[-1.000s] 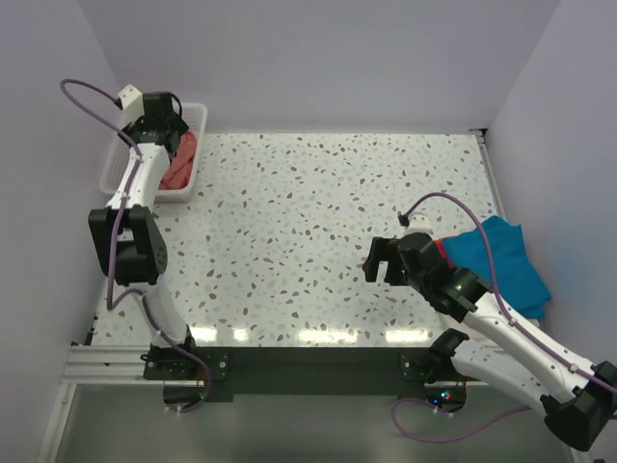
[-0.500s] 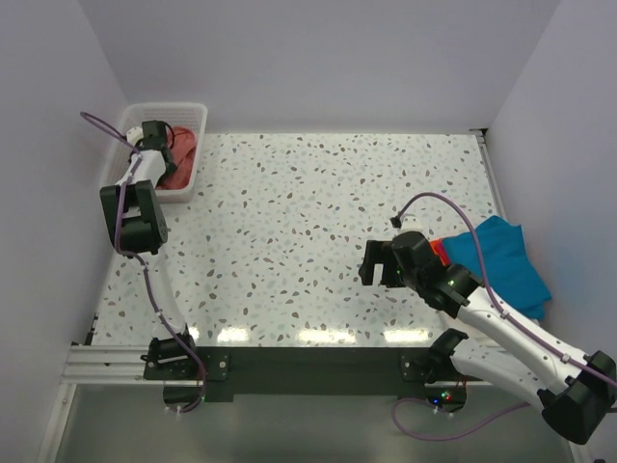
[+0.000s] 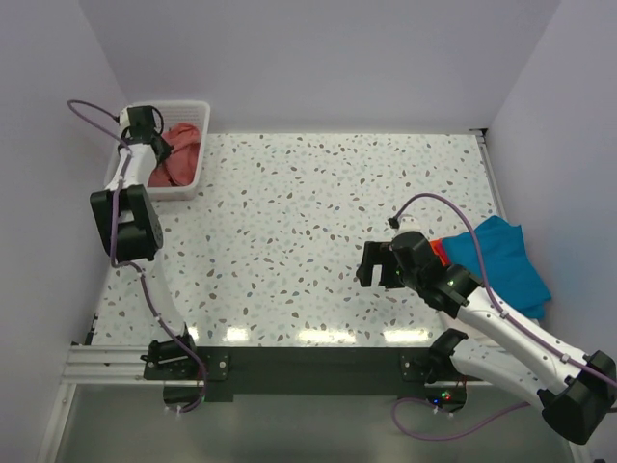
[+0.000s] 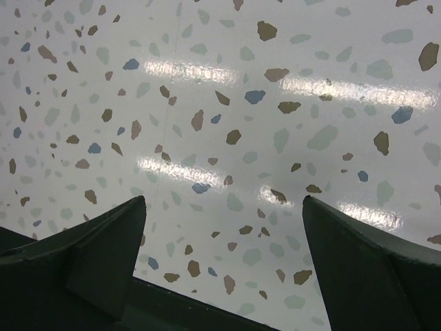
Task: Fold and stack the t-shirts
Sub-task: Grab the tshirt from the pile, then move the tshirt to the center of the board
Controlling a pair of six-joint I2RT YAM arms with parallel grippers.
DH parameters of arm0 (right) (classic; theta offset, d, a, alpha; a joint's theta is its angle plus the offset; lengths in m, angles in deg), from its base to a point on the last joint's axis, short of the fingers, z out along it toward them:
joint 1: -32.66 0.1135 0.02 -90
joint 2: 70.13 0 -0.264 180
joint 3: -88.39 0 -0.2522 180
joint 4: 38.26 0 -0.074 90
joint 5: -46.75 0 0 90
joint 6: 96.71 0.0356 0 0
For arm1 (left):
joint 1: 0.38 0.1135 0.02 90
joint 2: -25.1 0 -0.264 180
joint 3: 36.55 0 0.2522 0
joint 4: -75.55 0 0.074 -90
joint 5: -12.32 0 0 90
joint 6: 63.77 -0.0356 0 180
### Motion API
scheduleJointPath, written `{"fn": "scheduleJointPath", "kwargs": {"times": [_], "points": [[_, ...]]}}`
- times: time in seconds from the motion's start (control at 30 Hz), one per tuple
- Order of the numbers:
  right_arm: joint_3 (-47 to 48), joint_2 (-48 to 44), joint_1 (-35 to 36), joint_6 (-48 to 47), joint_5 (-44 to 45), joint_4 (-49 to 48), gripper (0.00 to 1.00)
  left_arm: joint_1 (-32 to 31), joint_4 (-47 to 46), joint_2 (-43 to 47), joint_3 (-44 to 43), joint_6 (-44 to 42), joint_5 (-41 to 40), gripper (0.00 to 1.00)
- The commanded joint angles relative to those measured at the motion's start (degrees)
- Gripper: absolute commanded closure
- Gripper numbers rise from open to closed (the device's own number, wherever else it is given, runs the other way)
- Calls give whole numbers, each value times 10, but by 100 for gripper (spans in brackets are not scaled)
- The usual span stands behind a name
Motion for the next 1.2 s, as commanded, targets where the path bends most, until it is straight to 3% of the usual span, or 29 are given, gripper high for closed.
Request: {"fn": "scheduleJointPath", "kwargs": {"times": [0.0, 0.3, 0.53, 0.77, 0.93, 1.0, 1.03, 1.17], "points": [[-1, -3, -1, -10, -13, -25, 1, -2, -82, 119, -22, -16, 58, 100], [0, -2, -1, -17, -18, -32, 1, -11, -155, 245, -43, -16, 107, 100], [-2, -14, -1, -22, -8, -33, 1, -82, -181, 392, -51, -49, 143, 100], [-1, -46, -1, -24, 9, -22, 1, -192, -196, 519, 20, -57, 161, 100], [-1, -54, -1, -22, 29, -24, 1, -205, -202, 575, 98, -20, 203, 100], [0, -53, -1, -18, 46, -25, 1, -206, -207, 579, 166, 11, 218, 100], [2, -52, 0, -16, 53, -25, 1, -205, -210, 577, 193, 22, 221, 98], [8, -41, -1, -4, 76, -41, 1, -208, -269, 513, 347, 101, 273, 50]]}}
